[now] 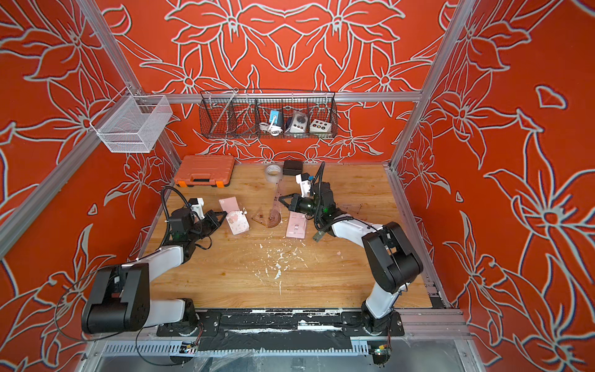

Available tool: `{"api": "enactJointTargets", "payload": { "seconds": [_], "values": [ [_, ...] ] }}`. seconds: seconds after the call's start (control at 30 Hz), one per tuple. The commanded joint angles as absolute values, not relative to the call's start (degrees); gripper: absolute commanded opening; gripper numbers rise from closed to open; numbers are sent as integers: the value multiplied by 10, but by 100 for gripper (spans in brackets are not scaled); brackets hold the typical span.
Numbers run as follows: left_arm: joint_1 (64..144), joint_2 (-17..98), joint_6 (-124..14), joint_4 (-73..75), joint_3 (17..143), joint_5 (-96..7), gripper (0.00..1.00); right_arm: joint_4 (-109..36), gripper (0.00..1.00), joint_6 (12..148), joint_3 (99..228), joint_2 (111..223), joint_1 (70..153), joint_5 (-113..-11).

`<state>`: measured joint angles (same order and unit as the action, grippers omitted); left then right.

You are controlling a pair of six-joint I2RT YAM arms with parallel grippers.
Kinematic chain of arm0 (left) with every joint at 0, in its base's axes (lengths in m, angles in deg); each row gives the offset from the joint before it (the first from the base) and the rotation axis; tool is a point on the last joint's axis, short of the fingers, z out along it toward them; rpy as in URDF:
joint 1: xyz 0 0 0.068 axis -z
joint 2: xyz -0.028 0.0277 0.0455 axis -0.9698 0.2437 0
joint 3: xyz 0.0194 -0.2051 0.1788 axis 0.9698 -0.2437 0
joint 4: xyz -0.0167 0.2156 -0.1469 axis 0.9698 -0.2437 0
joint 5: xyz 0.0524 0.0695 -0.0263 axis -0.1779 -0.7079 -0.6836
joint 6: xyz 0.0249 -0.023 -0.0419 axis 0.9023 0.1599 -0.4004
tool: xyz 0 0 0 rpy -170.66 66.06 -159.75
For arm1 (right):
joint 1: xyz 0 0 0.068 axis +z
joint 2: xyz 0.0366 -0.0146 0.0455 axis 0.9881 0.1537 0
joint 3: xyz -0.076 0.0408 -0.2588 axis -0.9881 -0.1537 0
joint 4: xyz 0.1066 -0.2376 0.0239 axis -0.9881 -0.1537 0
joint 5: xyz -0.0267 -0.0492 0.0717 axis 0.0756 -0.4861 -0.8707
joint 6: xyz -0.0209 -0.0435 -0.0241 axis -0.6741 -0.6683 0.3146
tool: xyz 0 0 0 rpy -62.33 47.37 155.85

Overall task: Open the ruler set and take out the ruler
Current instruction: Place the ruler set bag at the center of the board.

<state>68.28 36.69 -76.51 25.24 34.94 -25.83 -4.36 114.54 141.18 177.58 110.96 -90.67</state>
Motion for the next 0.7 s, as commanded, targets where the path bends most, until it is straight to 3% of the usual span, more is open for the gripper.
{"api": "enactJointTargets", "payload": {
  "seconds": [0.0, 0.27, 0.4, 0.47, 0.6, 0.67],
  "values": [
    [667, 419, -724, 156, 392, -264, 0, -49, 0, 1168, 1405, 1814, 1132, -939],
    [655, 458, -674, 46, 474, -369, 0, -204, 0, 1113, 1480, 1895, 1184, -930],
    [627, 494, -687, 37, 501, -352, 2, -287, 0, 1072, 1534, 1937, 1211, -934],
    [617, 520, -685, 16, 526, -342, 8, -326, 0, 1052, 1560, 1952, 1221, -926],
    [612, 552, -689, -10, 558, -342, 39, -361, 0, 1041, 1594, 1981, 1224, -916],
    [612, 543, -697, 4, 546, -352, 45, -382, 0, 1029, 1612, 1990, 1224, -907]
  ]
}}
